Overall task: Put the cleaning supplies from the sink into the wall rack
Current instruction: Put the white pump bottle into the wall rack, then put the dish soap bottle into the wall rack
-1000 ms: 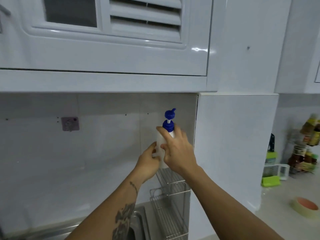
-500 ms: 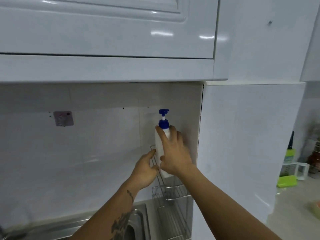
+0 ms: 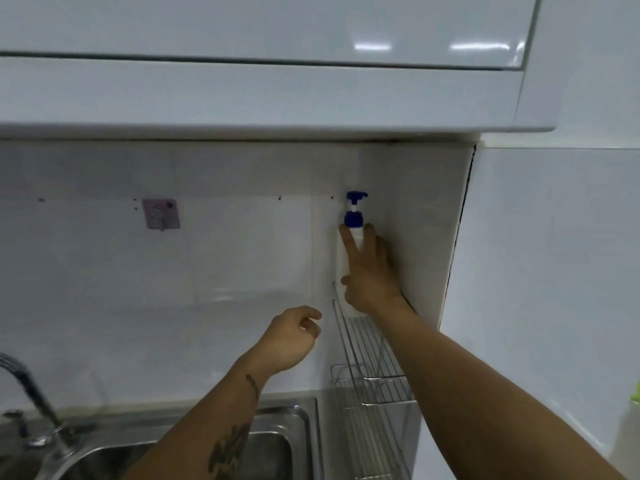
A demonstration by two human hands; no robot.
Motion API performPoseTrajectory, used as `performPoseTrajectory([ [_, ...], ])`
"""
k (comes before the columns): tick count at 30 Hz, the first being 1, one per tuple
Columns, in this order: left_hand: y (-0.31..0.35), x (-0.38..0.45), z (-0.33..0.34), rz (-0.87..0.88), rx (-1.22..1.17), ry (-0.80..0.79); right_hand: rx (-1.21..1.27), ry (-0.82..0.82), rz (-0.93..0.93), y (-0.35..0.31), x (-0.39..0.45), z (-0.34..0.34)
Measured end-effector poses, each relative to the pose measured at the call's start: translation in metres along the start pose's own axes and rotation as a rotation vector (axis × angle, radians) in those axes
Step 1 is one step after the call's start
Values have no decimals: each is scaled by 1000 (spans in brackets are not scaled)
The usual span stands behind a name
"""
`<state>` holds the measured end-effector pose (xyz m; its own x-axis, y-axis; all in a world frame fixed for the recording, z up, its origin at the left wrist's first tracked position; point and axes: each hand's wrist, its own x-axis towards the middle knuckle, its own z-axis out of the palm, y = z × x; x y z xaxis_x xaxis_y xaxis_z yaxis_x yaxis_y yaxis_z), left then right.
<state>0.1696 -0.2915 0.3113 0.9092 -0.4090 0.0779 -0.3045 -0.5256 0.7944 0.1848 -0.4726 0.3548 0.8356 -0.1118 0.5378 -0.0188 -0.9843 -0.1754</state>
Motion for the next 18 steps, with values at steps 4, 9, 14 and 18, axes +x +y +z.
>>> performPoseTrajectory([
  [4, -12, -9, -9, -29, -1, 24, 27, -35, 7, 0, 3, -4],
  [9, -16, -32, -17, -33, -16, -10, 68, -23, 6, 0, -10, -23],
  [14, -26, -72, -32, -27, -71, -26, 245, 110, -46, -35, -51, -40],
  [18, -56, -113, -43, -100, -151, -31, 331, 22, -138, -80, -100, -22],
])
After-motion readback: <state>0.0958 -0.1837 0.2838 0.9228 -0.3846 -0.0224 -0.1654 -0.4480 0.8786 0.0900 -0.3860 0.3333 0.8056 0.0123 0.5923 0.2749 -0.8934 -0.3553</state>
